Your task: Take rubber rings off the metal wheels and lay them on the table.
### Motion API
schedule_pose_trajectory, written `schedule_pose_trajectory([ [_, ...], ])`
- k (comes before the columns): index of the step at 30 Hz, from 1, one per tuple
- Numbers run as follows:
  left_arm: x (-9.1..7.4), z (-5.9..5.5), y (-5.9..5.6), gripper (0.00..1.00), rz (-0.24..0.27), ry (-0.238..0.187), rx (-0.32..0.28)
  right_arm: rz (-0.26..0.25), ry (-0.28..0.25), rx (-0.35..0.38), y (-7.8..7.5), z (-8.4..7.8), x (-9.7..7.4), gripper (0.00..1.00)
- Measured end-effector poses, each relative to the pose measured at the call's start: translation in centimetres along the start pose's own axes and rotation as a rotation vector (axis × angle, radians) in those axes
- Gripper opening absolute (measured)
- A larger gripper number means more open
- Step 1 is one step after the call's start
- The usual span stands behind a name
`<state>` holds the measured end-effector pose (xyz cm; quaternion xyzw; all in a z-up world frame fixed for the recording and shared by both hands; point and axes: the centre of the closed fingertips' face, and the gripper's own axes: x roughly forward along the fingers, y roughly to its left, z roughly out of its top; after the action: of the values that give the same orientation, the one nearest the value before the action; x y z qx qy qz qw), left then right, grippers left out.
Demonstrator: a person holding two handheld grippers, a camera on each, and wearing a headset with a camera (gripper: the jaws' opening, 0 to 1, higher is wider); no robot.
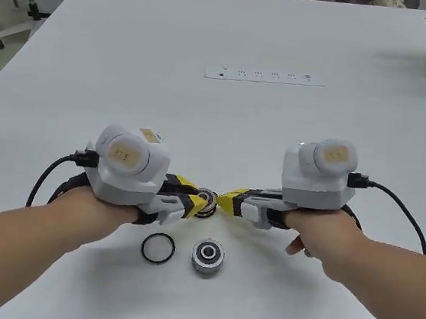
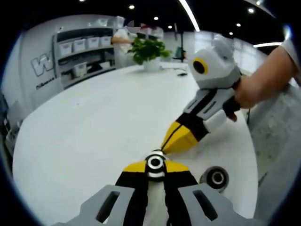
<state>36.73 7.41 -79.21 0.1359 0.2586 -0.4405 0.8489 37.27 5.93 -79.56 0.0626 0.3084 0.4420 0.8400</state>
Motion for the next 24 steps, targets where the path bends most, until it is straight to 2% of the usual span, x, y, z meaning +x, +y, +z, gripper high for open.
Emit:
schedule_pose_trajectory([
  [5,0.0,0.0,0.0,0.11,0.003,0.002,-0.001,0.002,-0.003,0.022,0.4,0.1,0.0,0.00],
  [9,0.0,0.0,0.0,0.11,0.005,0.009,0.007,0.005,0.001,0.011,0.4,0.2,-0.1,0.00],
  [24,0.0,0.1,0.0,0.11,0.004,0.013,0.017,0.034,0.009,-0.074,1.5,0.4,0.2,0.00],
])
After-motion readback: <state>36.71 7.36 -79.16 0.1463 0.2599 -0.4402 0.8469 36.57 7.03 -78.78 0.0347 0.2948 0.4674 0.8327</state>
